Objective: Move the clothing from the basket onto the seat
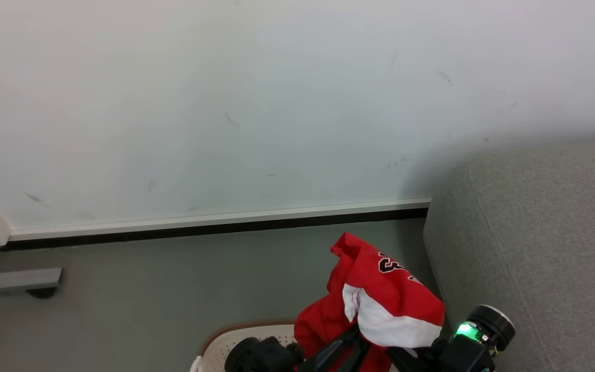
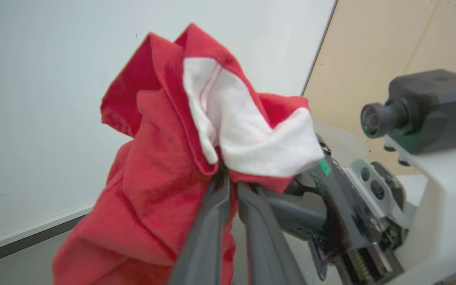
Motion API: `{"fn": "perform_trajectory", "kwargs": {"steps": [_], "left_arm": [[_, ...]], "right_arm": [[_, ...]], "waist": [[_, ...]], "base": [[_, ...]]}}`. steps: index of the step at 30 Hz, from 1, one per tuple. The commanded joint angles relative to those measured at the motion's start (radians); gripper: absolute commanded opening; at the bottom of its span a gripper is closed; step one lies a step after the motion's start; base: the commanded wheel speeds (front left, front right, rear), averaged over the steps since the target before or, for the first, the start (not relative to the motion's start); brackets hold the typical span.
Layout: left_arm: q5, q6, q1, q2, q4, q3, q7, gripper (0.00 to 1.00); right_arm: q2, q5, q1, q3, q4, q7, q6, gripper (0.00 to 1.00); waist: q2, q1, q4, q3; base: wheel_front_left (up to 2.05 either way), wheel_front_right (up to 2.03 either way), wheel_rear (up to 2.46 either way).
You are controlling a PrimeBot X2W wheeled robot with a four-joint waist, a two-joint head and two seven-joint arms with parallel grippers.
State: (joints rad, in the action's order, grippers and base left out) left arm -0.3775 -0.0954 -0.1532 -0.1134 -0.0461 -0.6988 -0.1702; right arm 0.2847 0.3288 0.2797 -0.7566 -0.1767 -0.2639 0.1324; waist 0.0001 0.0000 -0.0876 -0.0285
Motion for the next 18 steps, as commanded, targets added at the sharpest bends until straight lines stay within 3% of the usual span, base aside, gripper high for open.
{"fn": "perform_trajectory", "kwargs": {"steps": [1,10,18], "left_arm": [[0.004,0.005,0.007,-0.012,-0.008,0.002,0.001,1.00],[0.013,0.025,0.004,-0.013,0.000,0.007,-0.018,1.00],[0.028,0.050,0.005,-0.028,-0.002,0.021,-0.035,1.00]], "right_arm": [[0.004,0.008,-0.012,0.010,0.011,-0.001,-0.003,0.00],[0.006,-0.013,-0.036,0.053,0.029,-0.001,-0.003,0.00],[0.005,-0.021,-0.049,0.090,0.038,-0.001,-0.003,0.00]], "waist": [[-0.0001,0.0000,-0.002,0.001],[-0.0001,0.0000,-0.042,0.016],[-0.0001,0.0000,-0.137,0.028]], "base": [[0.00,0.00,0.00],[0.00,0.00,0.00],[0.00,0.00,0.00]]}}
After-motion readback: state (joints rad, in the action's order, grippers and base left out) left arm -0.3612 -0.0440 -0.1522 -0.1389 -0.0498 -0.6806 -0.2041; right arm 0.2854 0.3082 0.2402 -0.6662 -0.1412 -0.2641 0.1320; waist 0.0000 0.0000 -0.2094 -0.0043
